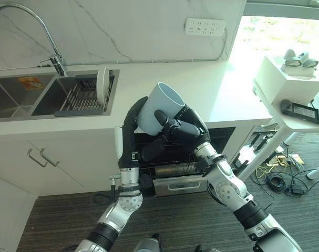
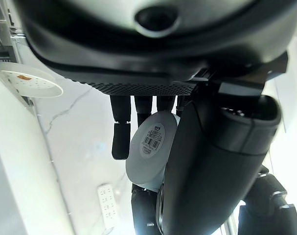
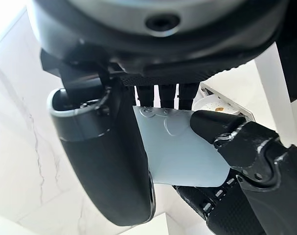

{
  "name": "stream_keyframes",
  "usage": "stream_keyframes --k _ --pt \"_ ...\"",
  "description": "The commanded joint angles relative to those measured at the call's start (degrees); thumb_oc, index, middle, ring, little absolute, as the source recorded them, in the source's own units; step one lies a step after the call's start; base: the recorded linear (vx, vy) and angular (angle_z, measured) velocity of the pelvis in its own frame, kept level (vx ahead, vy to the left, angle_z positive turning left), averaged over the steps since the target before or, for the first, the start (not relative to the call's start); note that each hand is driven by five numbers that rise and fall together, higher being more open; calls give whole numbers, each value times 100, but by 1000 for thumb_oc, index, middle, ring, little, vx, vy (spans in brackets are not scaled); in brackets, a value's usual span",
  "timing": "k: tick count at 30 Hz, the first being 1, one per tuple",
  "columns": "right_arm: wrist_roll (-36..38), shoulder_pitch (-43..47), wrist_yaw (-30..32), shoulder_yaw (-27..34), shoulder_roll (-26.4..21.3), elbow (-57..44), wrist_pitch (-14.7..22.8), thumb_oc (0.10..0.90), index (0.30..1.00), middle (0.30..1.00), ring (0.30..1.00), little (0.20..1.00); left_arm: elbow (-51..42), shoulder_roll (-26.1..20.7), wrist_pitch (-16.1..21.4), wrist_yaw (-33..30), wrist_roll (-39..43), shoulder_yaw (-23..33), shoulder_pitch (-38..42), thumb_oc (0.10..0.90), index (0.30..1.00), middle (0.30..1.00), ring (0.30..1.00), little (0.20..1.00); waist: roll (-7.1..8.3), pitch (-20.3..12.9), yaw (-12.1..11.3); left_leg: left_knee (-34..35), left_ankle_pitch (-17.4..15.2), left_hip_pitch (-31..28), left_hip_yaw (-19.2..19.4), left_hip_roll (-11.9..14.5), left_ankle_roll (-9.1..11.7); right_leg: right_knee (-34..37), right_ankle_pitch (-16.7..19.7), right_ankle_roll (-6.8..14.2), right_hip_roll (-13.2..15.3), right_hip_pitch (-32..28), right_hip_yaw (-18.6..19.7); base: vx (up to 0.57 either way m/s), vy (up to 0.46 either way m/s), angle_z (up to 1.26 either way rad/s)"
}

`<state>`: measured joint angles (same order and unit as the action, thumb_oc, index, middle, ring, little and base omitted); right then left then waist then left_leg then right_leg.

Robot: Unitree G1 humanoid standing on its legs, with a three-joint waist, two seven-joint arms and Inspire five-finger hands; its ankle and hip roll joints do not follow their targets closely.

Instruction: Place the dishes in the dishwasher.

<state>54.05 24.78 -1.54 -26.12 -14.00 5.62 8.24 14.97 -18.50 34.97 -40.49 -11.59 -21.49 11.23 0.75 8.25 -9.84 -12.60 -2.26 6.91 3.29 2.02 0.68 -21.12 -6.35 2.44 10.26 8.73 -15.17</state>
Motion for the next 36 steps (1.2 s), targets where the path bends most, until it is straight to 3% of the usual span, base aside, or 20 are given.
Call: stream_keyframes --k 1,4,6,9,14,19,24,28,33,36 --pt "-76 1214 -95 401 310 -644 1391 400 300 300 300 300 -323 -276 -138 450 24 -351 426 800 900 900 900 900 66 -126 -30 -459 -1170 -207 -206 2 14 393 -400 523 116 -559 109 -5 8 9" --pt "-373 1153 29 616 232 -729 1728 400 300 300 300 300 -329 -321 -215 401 -22 -235 345 800 900 900 900 900 55 -126 -35 -459 -1165 -200 -209 8 12 393 -415 511 110 -571 92 -3 5 6" --pt "-573 1079 243 885 86 -871 2080 400 300 300 300 300 -233 -401 -582 369 -104 -120 295 800 900 900 900 900 27 -130 -14 -459 -1158 -194 -201 29 18 393 -441 493 98 -584 74 -15 5 2" --pt "-643 1033 345 1090 -29 -1007 2300 400 300 300 300 300 -108 -478 -716 533 113 -18 253 800 900 900 900 900 -11 -142 9 -459 -1146 -190 -184 44 24 393 -456 485 91 -587 76 -20 9 3" --pt "-766 888 455 1461 -274 -1175 2549 400 300 300 300 300 -59 -765 -951 1347 -57 63 136 800 900 900 900 900 -107 -176 97 -459 -1143 -199 -118 97 32 393 -495 462 51 -601 119 -5 21 -1" --pt "-1154 574 582 1820 -632 -1004 2226 400 300 300 300 300 -1 -1137 -1349 2734 -342 15 -97 800 900 900 900 900 -198 -200 189 -459 -1138 -192 -64 117 30 393 -491 483 25 -573 176 20 46 -4" --pt "-1069 150 195 1935 -1013 -437 1847 400 300 300 300 300 48 -1495 -2098 3791 -937 -246 -138 800 900 900 900 900 -255 -210 310 -459 -1123 -157 -26 121 33 393 -468 544 28 -521 209 18 27 -6" --pt "-1102 -24 -263 1859 -1298 405 1840 400 300 300 300 300 117 -1819 -2580 4476 -1391 -454 -90 800 900 900 900 900 -293 -201 344 -459 -1091 -147 21 134 35 393 -436 595 52 -509 167 43 12 -2" --pt "-1158 -43 -593 1842 -1528 807 1795 400 300 300 300 300 143 -2085 -2766 4677 -1727 -535 -32 800 900 900 900 900 -293 -163 343 -459 -1067 -168 60 155 33 393 -436 602 69 -570 83 75 -7 0" --pt "-1306 57 -680 1784 -1605 935 1810 400 300 300 300 300 256 -2094 -2825 4348 -1934 -576 31 800 900 900 900 900 -272 -116 322 -459 -1040 -200 48 155 35 393 -447 574 55 -661 18 83 -4 4"
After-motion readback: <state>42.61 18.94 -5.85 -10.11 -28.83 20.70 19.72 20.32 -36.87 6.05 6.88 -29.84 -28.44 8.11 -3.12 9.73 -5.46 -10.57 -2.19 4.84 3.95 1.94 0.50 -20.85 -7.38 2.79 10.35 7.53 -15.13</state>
